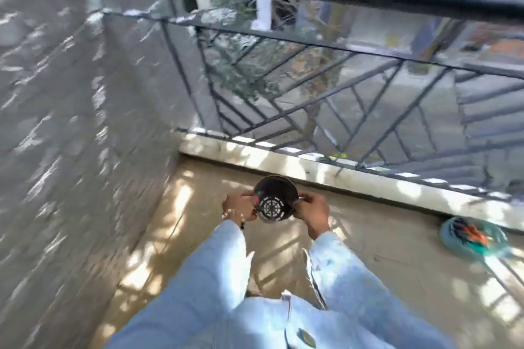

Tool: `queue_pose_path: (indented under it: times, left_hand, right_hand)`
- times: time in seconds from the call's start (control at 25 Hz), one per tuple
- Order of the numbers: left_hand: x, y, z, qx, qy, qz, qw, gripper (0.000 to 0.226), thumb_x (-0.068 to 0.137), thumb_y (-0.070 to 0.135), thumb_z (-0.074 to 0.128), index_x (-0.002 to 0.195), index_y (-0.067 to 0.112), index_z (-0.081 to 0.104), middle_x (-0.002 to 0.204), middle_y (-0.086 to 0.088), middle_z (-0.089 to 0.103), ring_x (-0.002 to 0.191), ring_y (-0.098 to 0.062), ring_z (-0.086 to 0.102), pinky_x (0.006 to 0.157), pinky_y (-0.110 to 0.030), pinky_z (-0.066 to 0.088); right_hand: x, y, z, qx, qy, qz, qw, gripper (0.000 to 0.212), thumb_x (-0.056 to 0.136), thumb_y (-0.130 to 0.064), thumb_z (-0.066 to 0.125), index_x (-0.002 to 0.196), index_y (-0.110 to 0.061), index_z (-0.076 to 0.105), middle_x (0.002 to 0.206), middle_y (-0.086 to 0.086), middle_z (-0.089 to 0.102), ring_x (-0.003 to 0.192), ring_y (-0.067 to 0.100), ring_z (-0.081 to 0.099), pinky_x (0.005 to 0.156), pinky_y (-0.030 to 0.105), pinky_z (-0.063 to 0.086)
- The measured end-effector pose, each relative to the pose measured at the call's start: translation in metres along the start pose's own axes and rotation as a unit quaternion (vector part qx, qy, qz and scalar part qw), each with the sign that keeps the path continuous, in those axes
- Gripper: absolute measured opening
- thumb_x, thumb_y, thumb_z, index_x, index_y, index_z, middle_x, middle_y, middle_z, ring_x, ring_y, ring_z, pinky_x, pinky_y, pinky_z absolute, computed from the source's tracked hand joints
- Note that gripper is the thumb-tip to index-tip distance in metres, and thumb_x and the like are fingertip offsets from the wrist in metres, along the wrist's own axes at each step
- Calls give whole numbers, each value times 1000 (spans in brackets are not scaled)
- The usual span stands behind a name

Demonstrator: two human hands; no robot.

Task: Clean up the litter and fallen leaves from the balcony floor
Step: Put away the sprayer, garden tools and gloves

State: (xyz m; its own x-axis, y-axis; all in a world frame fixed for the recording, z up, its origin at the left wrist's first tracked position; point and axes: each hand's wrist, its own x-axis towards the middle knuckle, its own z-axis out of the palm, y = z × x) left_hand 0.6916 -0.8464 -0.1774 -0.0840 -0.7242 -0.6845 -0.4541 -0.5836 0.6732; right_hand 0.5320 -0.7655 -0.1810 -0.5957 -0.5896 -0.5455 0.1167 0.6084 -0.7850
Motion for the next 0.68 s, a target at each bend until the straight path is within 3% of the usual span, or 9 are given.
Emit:
queue_pose_path:
  times: [0.08, 0.16, 0.2, 0.28, 0.32, 0.4, 0.48, 0.56, 0.68]
  left_hand:
    - [-13, 17, 61, 48, -28, 23, 998, 12, 82, 7, 68, 90, 15, 71, 77, -9, 68, 61, -16, 64, 62, -31, 59]
    - [-29, 24, 129, 61, -69, 44, 995, 8, 80, 7, 69, 84, 13, 70, 79, -12, 69, 70, -22, 64, 76, -46, 59]
    - [-40, 27, 164, 65, -91, 49, 993, 10, 80, 5, 68, 87, 10, 70, 77, -14, 68, 66, -22, 63, 73, -47, 59]
    - [-55, 30, 220, 89, -128, 70, 985, 23, 80, -3, 65, 101, 1, 70, 70, -11, 64, 52, -16, 56, 55, -31, 54]
    - [-65, 32, 250, 106, -152, 87, 979, 25, 81, -5, 63, 106, -5, 67, 64, -9, 60, 44, -14, 52, 48, -25, 48]
    - [-91, 41, 301, 137, -193, 111, 965, 27, 85, -5, 60, 111, -14, 58, 55, -4, 55, 40, -14, 51, 43, -27, 48]
    - [-111, 49, 345, 176, -231, 139, 947, 29, 88, 2, 60, 115, -7, 59, 73, -9, 62, 65, -24, 63, 66, -43, 59]
    - [-125, 53, 379, 207, -255, 161, 931, 31, 86, 10, 63, 117, 4, 63, 98, -15, 65, 92, -31, 65, 87, -52, 55]
    - [-147, 60, 419, 230, -254, 179, 922, 31, 83, 13, 65, 114, 9, 65, 106, -15, 66, 98, -36, 66, 86, -52, 56]
  right_hand:
    - [3, 12, -66, 19, 35, -6, 999, 23, 70, 5, 63, 86, -9, 74, 60, 1, 64, 49, 7, 58, 50, 21, 51]
    - [0, 28, -135, 55, 69, 6, 996, 22, 71, 7, 62, 69, -14, 70, 47, -7, 58, 41, 2, 52, 43, 16, 46]
    - [-1, 37, -169, 72, 90, 17, 993, 23, 69, 5, 62, 60, -15, 69, 46, -5, 57, 43, 7, 53, 46, 19, 47]
    - [-2, 54, -225, 102, 121, 31, 987, 18, 62, -1, 60, 55, -15, 70, 54, 5, 57, 53, 18, 54, 57, 33, 52]
    - [-3, 66, -256, 109, 137, 34, 984, 17, 62, -2, 59, 58, -14, 71, 58, 9, 58, 52, 19, 54, 58, 35, 52]
    - [-10, 84, -308, 144, 164, 59, 974, 16, 67, -1, 61, 77, -7, 72, 70, 14, 61, 50, 17, 53, 52, 29, 51]
    - [-16, 102, -348, 188, 203, 73, 958, 17, 68, -2, 65, 84, -6, 69, 73, 15, 62, 53, 18, 55, 48, 24, 49]
    - [-21, 116, -378, 201, 233, 66, 949, 12, 66, -2, 65, 67, -13, 68, 61, 7, 59, 54, 18, 55, 51, 27, 51]
    - [-28, 132, -411, 203, 277, 85, 935, 19, 67, -3, 62, 56, -19, 67, 58, 3, 61, 56, 21, 60, 59, 35, 57]
